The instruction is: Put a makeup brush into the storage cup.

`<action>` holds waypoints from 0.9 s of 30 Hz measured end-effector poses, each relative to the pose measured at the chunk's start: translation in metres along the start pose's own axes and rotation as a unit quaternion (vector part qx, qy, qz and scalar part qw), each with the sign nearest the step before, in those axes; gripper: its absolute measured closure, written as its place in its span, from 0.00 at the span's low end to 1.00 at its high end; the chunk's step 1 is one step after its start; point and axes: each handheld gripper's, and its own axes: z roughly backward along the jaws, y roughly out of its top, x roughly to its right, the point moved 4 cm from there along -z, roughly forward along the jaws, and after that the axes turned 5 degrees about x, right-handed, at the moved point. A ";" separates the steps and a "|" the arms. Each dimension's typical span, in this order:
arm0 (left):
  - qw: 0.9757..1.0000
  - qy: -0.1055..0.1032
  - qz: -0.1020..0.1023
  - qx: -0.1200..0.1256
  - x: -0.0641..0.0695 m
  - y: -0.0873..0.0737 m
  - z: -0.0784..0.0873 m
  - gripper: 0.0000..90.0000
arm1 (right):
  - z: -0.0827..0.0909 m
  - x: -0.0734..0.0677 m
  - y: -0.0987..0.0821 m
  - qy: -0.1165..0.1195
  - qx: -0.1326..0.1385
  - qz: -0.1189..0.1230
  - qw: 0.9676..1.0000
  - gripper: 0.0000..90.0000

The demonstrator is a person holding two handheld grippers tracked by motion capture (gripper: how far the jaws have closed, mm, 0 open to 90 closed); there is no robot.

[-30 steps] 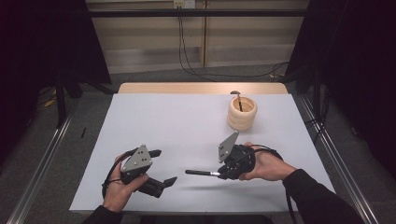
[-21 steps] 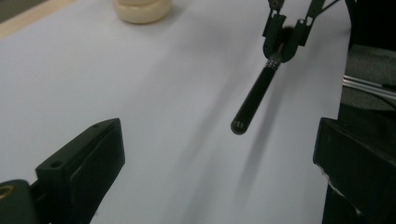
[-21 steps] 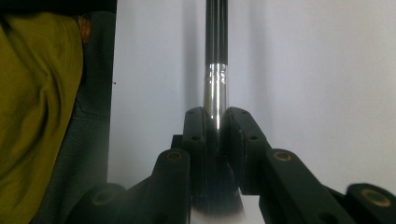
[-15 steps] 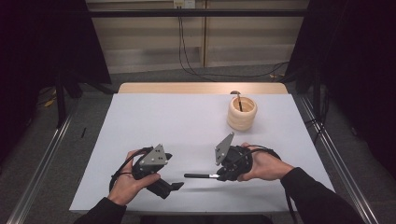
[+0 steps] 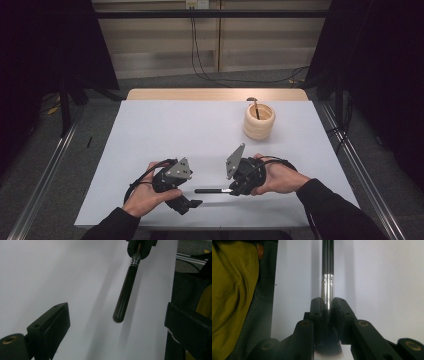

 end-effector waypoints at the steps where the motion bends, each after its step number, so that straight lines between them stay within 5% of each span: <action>1: 1.000 0.003 0.000 0.003 0.000 0.000 -0.001 0.08 | 0.000 0.000 0.000 0.000 0.000 0.000 1.000 0.86; 11: 1.000 0.012 0.001 -0.010 0.001 0.002 -0.010 0.13 | -0.004 0.000 0.002 0.001 0.002 0.003 1.000 0.86; 21: 0.999 -0.012 0.020 -0.034 0.002 0.003 -0.019 0.14 | -0.006 -0.001 0.005 0.001 0.004 0.011 1.000 0.86; 27: 0.999 -0.020 0.000 -0.047 0.002 0.003 -0.022 0.28 | -0.006 -0.001 0.006 0.002 0.008 0.013 1.000 0.86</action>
